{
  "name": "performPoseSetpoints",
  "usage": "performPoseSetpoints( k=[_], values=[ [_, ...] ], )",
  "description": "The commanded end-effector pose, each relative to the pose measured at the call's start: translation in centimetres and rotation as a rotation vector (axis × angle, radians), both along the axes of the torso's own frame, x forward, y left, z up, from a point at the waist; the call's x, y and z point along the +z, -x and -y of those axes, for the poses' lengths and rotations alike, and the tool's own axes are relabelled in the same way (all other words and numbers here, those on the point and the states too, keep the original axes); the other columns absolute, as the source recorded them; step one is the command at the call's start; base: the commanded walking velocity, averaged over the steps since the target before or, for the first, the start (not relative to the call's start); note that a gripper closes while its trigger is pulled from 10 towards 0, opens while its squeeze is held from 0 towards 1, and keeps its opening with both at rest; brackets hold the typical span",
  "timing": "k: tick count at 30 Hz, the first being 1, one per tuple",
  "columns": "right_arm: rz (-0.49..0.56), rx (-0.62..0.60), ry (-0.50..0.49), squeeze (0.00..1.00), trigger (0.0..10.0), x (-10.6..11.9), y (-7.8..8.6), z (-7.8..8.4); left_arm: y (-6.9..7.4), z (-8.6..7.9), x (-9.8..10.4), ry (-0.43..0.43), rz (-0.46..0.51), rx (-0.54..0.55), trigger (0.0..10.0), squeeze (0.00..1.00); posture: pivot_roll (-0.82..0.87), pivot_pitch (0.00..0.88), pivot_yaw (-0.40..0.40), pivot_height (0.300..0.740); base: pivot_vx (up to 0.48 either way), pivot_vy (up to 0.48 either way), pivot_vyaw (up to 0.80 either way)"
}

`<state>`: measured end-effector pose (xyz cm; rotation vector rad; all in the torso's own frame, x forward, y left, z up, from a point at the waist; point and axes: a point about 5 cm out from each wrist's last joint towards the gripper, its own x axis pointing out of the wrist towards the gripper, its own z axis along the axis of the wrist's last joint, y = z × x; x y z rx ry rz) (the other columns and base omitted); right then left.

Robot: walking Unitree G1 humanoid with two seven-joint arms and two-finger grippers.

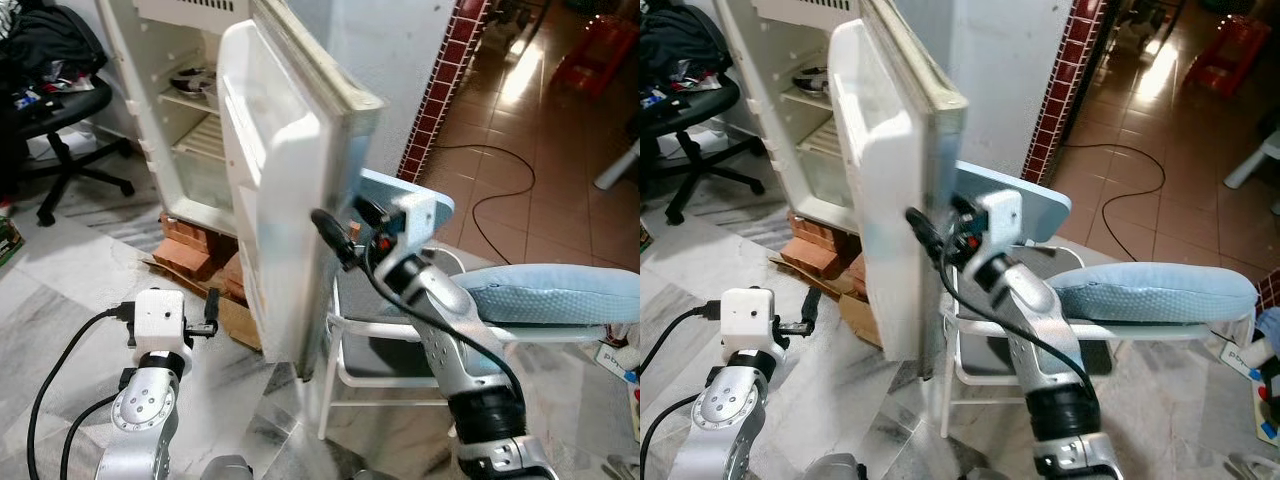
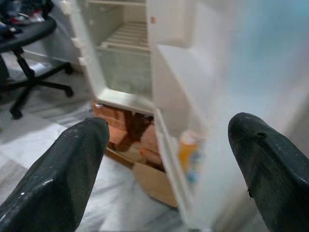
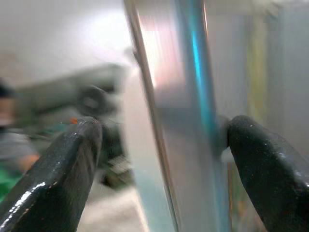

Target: Restocking fridge

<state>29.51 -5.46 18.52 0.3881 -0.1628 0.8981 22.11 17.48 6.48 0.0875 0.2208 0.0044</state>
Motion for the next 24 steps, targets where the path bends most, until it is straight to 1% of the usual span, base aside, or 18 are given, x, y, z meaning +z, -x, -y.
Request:
performPoseSetpoints(
  k=[1,2,3,4,5,6,7,9,11,12,15,16,17,18,19,20,23,24],
  values=[
    [0.015,0.207,-0.075,0.0,10.0,1.6,1.6,-2.0,0.3,0.2,-0.6,0.019,-0.041,-0.006,10.0,0.0,0.16,0.0,-0.077,0.74,0.0,0.0,0.0],
    [0.012,0.296,-0.112,0.0,10.0,2.2,2.5,-2.3,0.4,0.2,-0.7,0.023,-0.044,-0.007,10.0,0.0,0.16,0.0,-0.077,0.74,0.0,0.0,0.0],
    [0.021,0.415,-0.149,0.0,10.0,3.0,3.8,-2.7,0.4,0.3,-0.7,0.025,-0.044,-0.009,10.0,0.0,0.16,0.0,-0.083,0.74,0.0,0.0,0.0],
    [0.029,0.453,-0.157,0.0,10.0,3.2,4.2,-2.8,0.5,0.3,-0.7,0.025,-0.044,-0.009,10.0,0.0,0.16,0.0,-0.083,0.74,0.0,0.0,0.0],
    [0.027,0.561,-0.19,0.0,10.0,3.7,5.4,-2.6,0.5,0.3,-0.7,0.025,-0.043,-0.007,10.0,0.0,0.16,0.0,-0.088,0.74,0.0,0.0,0.0],
    [0.027,0.561,-0.19,0.0,10.0,3.7,5.4,-2.6,0.5,0.3,-0.7,0.025,-0.043,-0.007,10.0,0.0,0.16,0.0,-0.088,0.74,0.0,0.0,0.0],
    [0.013,0.604,-0.184,0.0,10.0,3.5,5.8,-2.3,0.4,0.2,-0.7,0.027,-0.043,0.001,10.0,0.0,0.17,0.0,-0.092,0.74,0.0,0.0,0.0],
    [0.005,0.592,-0.159,0.0,10.0,3.0,5.7,-2.2,0.4,0.2,-0.8,0.028,-0.044,0.003,10.0,0.0,0.16,0.0,-0.093,0.74,0.0,0.0,0.0],
    [-0.062,0.458,-0.04,0.0,10.0,0.4,4.3,-1.5,0.3,0.2,-0.9,0.028,-0.048,0.001,10.0,0.0,0.16,0.0,-0.091,0.74,0.0,0.0,0.0],
    [-0.062,0.458,-0.04,0.0,10.0,0.4,4.3,-1.5,0.3,0.2,-0.9,0.028,-0.048,0.001,10.0,0.0,0.16,0.0,-0.091,0.74,0.0,0.0,0.0],
    [-0.117,0.362,0.014,0.0,10.0,-0.9,3.7,-0.5,0.2,0.2,-0.9,0.028,-0.051,-0.004,10.0,0.0,0.16,0.0,-0.088,0.74,0.0,0.0,0.0],
    [-0.117,0.362,0.014,0.0,10.0,-0.9,3.7,-0.5,0.2,0.2,-0.9,0.028,-0.051,-0.004,10.0,0.0,0.16,0.0,-0.088,0.74,0.0,0.0,0.0],
    [-0.147,0.247,0.079,0.0,10.0,-2.3,3.1,0.4,0.1,0.2,-1.0,0.025,-0.053,-0.009,10.0,0.0,0.15,0.0,-0.085,0.74,0.0,0.0,0.0],
    [-0.147,0.119,0.155,0.0,10.0,-3.6,2.5,1.3,-0.1,0.1,-1.0,0.02,-0.051,-0.011,10.0,0.0,0.14,0.0,-0.083,0.74,0.0,0.0,0.0],
    [-0.147,0.119,0.155,0.0,10.0,-3.6,2.5,1.3,-0.1,0.1,-1.0,0.02,-0.051,-0.011,10.0,0.0,0.14,0.0,-0.083,0.74,0.0,0.0,0.0],
    [-0.13,-0.027,0.233,0.0,10.0,-4.7,2.0,2.4,-0.4,0.0,-0.8,0.005,-0.034,-0.01,10.0,0.0,0.14,0.0,-0.082,0.74,0.0,0.0,0.0],
    [-0.147,-0.235,0.256,0.0,10.0,-5.9,1.6,4.6,-0.7,0.0,-0.5,-0.019,-0.008,-0.02,10.0,0.0,0.13,0.0,-0.083,0.74,0.0,0.0,0.0],
    [-0.149,-0.273,0.256,0.0,10.0,-6.1,1.7,5.1,-0.7,0.0,-0.4,-0.022,-0.005,-0.021,10.0,0.0,0.13,0.0,-0.082,0.74,0.0,0.0,0.0]
  ],
)
